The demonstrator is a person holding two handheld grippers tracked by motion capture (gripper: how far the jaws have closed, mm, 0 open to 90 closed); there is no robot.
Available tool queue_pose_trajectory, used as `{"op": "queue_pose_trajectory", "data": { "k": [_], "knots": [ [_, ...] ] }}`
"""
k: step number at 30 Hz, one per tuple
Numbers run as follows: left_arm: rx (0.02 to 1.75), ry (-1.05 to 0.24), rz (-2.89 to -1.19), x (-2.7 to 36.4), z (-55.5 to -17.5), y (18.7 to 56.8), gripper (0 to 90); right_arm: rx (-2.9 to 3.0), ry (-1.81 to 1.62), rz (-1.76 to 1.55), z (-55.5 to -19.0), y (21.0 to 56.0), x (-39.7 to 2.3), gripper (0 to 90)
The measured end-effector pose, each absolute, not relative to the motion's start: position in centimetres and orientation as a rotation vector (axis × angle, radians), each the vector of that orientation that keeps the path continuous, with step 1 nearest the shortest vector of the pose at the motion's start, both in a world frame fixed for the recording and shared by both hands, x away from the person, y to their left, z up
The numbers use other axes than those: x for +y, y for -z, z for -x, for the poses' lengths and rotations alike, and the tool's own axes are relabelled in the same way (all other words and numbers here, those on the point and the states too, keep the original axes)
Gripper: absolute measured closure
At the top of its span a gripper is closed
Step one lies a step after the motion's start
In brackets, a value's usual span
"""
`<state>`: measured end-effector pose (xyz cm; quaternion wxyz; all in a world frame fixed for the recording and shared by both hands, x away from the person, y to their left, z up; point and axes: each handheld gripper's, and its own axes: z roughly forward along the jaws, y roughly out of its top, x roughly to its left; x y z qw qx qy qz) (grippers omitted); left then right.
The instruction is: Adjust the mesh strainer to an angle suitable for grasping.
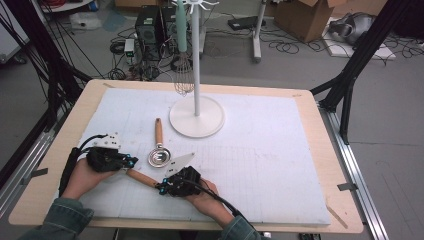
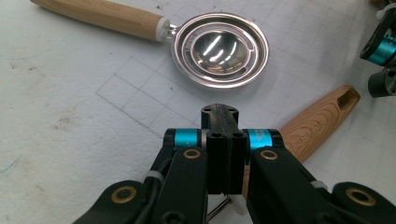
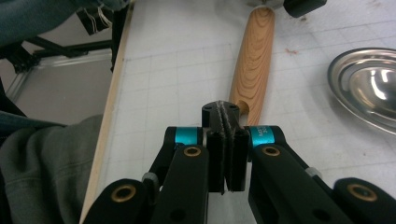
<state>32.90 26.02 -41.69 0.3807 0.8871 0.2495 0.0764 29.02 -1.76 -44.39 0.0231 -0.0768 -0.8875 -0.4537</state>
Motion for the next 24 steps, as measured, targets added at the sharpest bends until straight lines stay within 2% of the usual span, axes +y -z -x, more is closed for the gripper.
{"op": "queue_pose_trajectory", "data": {
  "k": [24],
  "knots": [
    [0.673,-0.185,-2.301,26.7,-33.0,42.2,89.6,-2.839,1.331,0.180,-29.1,45.0,-0.4,89.3]
  ]
}}
